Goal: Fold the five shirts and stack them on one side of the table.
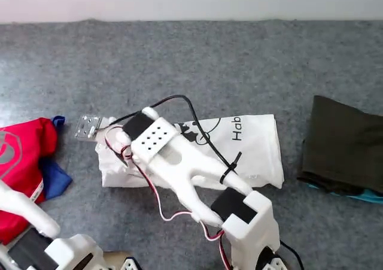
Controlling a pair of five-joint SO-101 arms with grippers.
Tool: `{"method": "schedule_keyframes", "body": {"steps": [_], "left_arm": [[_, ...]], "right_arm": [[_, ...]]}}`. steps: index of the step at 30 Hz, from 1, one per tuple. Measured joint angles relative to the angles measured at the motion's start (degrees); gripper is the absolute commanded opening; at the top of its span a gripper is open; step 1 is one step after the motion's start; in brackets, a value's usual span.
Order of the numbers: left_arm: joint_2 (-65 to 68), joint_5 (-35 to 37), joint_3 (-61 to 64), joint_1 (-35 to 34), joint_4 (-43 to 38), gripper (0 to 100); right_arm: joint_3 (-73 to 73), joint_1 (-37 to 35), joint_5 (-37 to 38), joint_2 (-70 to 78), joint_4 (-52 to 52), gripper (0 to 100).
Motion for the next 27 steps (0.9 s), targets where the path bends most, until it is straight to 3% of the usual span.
{"method": "schedule_keyframes", "body": {"steps": [2, 8, 14, 19, 27], "left_arm": [[0.0, 0.0, 0.0, 0.0, 0.0, 15], [0.0, 0.0, 0.0, 0.0, 0.0, 15], [0.0, 0.0, 0.0, 0.0, 0.0, 15], [0.0, 0.0, 0.0, 0.0, 0.0, 15], [0.0, 0.0, 0.0, 1.4, 0.0, 15]], "right_arm": [[-0.4, 1.7, 0.2, 1.1, -1.8, 24.8], [-7.1, 7.6, 0.0, 9.7, -1.1, 23.5], [-23.0, 7.7, -1.6, 10.4, 11.0, 3.9], [-28.5, 3.0, -2.1, 10.4, 19.7, 0.7], [-22.9, -7.8, -2.5, 11.3, 19.7, 0.9]]}}
